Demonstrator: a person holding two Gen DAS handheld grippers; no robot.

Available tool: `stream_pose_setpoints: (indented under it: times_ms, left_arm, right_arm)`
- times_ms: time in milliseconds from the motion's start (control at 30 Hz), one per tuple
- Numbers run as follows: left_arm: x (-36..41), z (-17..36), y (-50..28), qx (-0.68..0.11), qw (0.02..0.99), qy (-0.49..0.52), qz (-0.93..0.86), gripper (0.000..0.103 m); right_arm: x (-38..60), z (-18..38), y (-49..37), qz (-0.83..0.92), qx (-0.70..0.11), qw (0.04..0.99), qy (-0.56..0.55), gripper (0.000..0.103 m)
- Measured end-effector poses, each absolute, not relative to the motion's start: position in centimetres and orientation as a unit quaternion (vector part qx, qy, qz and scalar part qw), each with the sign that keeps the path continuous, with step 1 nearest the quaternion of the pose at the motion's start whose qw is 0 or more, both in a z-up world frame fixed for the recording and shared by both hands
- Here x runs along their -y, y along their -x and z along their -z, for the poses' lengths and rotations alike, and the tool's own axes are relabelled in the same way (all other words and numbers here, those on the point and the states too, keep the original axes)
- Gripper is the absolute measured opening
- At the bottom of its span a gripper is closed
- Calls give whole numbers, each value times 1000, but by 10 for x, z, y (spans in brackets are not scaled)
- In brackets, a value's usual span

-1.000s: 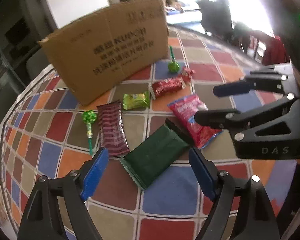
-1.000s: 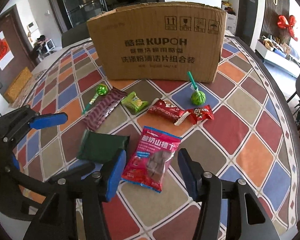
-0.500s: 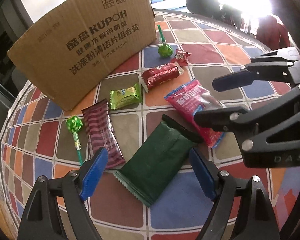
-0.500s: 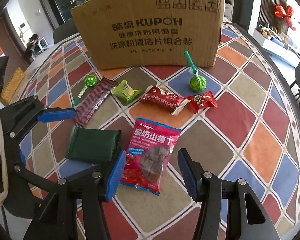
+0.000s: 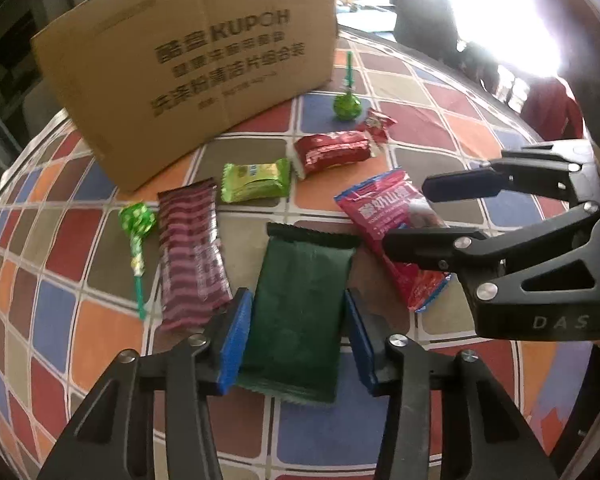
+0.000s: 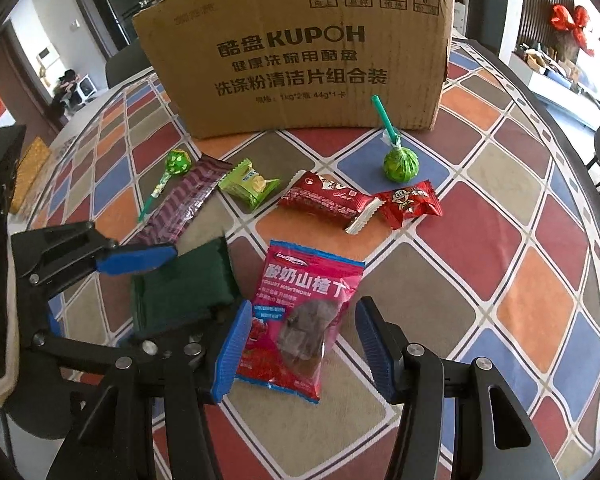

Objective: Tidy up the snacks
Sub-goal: 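Move the left tool onto the dark green packet while the right tool approaches the red hawthorn packet, then close the left tool on the dark green packet while the right tool grasps the red hawthorn packet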

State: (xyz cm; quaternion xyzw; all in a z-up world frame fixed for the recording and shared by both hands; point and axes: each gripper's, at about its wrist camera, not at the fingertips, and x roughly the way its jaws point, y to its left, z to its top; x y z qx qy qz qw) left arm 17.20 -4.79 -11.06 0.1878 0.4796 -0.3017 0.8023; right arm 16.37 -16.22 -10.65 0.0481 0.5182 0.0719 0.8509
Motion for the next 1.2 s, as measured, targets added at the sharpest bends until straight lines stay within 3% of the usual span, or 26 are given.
stream_pose_setpoints:
  times_ms: [667, 867, 933, 1100, 1167, 1200]
  left_arm:
    - [8, 92, -163, -486, 854, -39, 183, 44]
    - [8, 90, -161, -487, 857, -6, 165, 44]
    - [9, 88, -161, -487, 858, 5, 161, 44]
    - [10, 84, -158, -483, 861, 21, 159, 44]
    - [8, 84, -156, -482, 862, 22, 156, 44]
    - [7, 84, -156, -482, 862, 24, 154, 44]
  right_arm:
    - [149, 113, -170, -78, -517, 852, -33, 55]
    - [152, 111, -168, -86, -514, 853, -40, 41]
    - [155, 107, -166, -87, -505, 858, -42, 30]
    - [156, 101, -165, -98, -499, 860, -45, 26]
    - [155, 102, -165, -99, -500, 859, -47, 27]
    - [155, 102, -166, -101, -502, 857, -50, 32]
